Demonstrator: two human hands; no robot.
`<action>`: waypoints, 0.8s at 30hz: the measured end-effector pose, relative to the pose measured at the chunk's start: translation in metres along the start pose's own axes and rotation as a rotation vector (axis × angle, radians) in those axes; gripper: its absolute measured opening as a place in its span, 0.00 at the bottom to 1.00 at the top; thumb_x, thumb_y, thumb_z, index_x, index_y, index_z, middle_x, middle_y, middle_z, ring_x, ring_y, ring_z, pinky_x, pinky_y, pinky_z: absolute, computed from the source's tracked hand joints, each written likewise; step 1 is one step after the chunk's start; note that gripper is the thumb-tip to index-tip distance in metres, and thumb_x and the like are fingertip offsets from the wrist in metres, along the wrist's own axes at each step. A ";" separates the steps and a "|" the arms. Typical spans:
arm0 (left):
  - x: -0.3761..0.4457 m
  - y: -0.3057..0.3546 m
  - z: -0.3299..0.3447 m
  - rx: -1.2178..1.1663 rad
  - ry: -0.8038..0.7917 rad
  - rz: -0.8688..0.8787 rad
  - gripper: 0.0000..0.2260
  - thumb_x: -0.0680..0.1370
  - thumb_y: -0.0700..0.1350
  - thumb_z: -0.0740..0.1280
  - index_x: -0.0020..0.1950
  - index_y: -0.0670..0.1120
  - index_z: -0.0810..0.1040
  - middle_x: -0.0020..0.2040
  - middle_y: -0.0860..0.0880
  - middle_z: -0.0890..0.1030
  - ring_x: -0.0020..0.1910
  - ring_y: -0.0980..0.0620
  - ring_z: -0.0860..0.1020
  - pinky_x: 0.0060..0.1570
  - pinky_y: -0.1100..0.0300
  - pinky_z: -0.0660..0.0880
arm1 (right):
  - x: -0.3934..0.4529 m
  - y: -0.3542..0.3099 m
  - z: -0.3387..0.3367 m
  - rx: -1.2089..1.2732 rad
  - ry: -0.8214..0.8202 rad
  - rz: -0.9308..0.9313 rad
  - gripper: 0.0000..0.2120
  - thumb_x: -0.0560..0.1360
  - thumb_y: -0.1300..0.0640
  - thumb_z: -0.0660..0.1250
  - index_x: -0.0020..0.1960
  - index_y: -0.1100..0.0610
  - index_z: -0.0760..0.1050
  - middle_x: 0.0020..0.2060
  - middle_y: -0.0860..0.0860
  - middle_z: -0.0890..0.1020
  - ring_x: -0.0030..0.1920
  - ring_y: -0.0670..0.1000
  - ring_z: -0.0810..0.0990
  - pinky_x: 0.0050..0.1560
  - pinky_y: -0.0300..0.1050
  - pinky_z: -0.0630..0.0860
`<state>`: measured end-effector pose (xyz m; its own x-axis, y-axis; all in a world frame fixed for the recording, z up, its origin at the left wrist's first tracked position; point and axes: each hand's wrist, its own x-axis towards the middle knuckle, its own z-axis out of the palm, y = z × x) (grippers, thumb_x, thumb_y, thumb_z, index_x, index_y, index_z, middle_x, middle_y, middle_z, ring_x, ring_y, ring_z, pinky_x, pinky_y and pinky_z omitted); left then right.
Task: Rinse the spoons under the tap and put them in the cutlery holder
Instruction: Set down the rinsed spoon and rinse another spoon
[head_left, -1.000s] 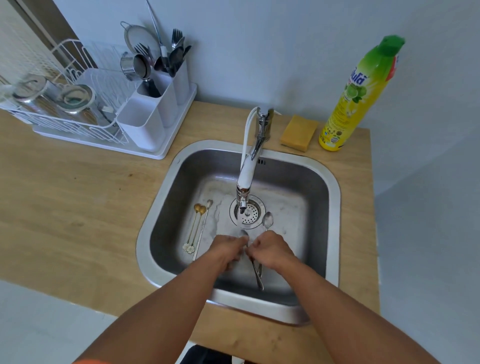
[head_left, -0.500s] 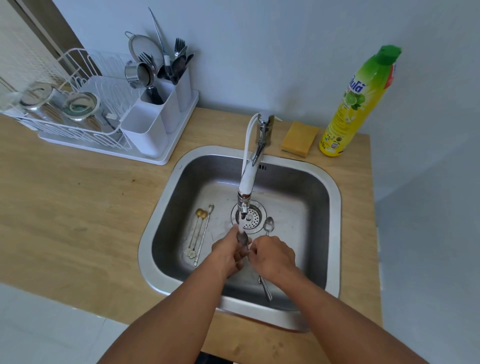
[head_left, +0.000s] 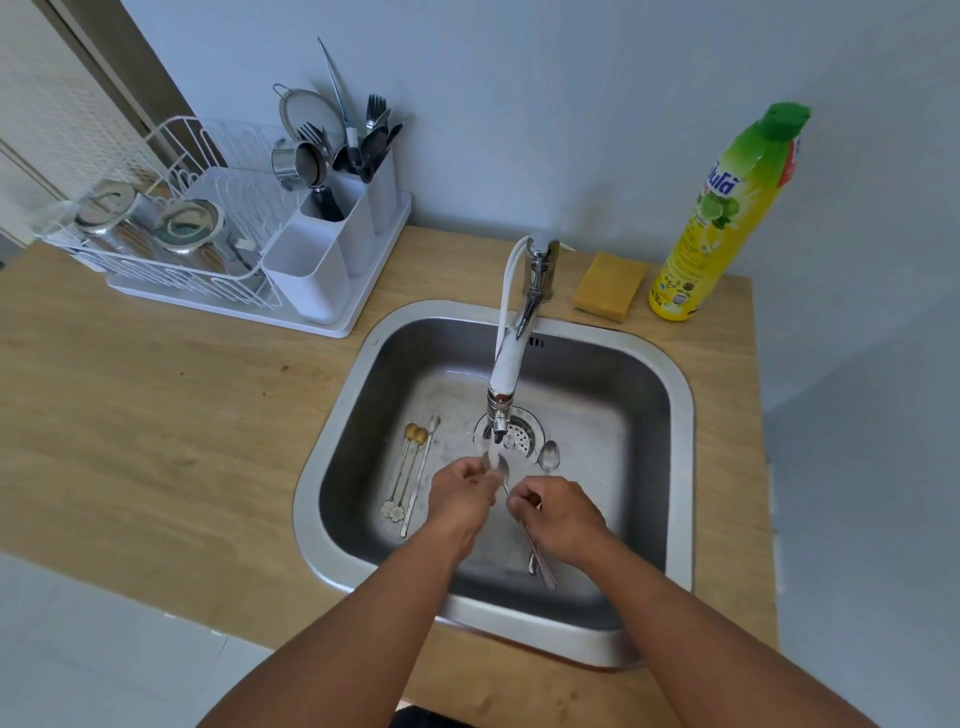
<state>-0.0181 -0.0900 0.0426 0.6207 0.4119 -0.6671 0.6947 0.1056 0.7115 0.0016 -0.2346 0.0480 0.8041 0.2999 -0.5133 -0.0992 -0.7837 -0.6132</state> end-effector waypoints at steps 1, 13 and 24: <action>-0.002 -0.001 0.002 0.002 0.017 0.024 0.04 0.76 0.46 0.77 0.46 0.49 0.83 0.39 0.51 0.85 0.37 0.53 0.80 0.35 0.61 0.74 | 0.000 0.002 0.002 0.014 -0.002 0.001 0.07 0.78 0.48 0.67 0.43 0.46 0.80 0.39 0.41 0.84 0.43 0.45 0.82 0.51 0.52 0.81; -0.013 -0.003 -0.001 0.134 0.082 0.221 0.13 0.84 0.50 0.66 0.40 0.57 0.83 0.39 0.55 0.84 0.41 0.49 0.84 0.41 0.55 0.80 | -0.004 0.000 0.011 0.044 0.067 0.019 0.06 0.80 0.45 0.67 0.48 0.42 0.81 0.46 0.41 0.85 0.48 0.47 0.82 0.52 0.48 0.80; -0.020 0.002 -0.007 -0.004 0.108 0.257 0.03 0.75 0.47 0.78 0.47 0.53 0.86 0.41 0.55 0.88 0.44 0.57 0.86 0.48 0.61 0.82 | -0.002 -0.012 0.021 0.021 0.110 -0.049 0.08 0.82 0.44 0.64 0.54 0.43 0.80 0.51 0.43 0.86 0.50 0.50 0.83 0.49 0.51 0.81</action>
<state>-0.0316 -0.0920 0.0582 0.7342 0.5196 -0.4370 0.5175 -0.0115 0.8556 -0.0111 -0.2148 0.0440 0.8675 0.2756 -0.4141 -0.0694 -0.7572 -0.6494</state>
